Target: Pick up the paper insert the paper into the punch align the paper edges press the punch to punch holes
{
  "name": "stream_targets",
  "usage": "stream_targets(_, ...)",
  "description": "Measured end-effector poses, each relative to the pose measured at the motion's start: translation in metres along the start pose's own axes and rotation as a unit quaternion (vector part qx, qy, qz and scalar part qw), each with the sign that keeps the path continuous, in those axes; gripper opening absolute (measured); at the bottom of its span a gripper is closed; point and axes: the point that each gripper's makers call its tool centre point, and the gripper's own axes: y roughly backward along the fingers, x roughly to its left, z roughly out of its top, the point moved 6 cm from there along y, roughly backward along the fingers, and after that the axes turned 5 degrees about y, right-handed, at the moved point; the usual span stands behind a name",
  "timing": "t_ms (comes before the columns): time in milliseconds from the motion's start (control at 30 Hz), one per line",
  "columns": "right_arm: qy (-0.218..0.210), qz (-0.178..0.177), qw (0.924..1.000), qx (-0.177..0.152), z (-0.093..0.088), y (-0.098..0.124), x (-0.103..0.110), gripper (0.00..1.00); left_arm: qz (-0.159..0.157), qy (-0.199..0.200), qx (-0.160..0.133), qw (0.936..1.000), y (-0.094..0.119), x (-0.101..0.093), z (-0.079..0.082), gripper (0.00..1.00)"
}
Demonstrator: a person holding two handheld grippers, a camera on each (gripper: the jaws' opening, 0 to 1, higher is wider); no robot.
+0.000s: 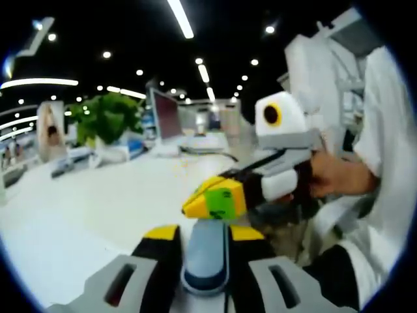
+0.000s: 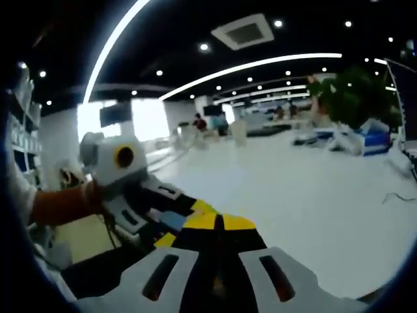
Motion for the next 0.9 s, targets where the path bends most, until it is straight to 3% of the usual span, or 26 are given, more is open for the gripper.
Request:
stream_targets(300, 0.041, -0.009, 0.9991, 0.009, 0.012, 0.000, 0.005, 0.02, -0.001, 0.003, 0.000, 1.0000, 0.000, 0.000, 0.000, 0.30)
stream_targets(800, 0.045, -0.003, 0.9989, -0.007, 0.027, 0.000, 0.011, 0.03, -0.002, 0.002, 0.000, 1.0000, 0.000, 0.000, 0.000, 0.29)
stream_targets(900, 0.065, -0.008, 0.9979, 0.000, 0.028, -0.002, 0.012, 0.03, -0.002, 0.002, 0.000, 1.0000, 0.000, 0.001, 0.000, 0.29)
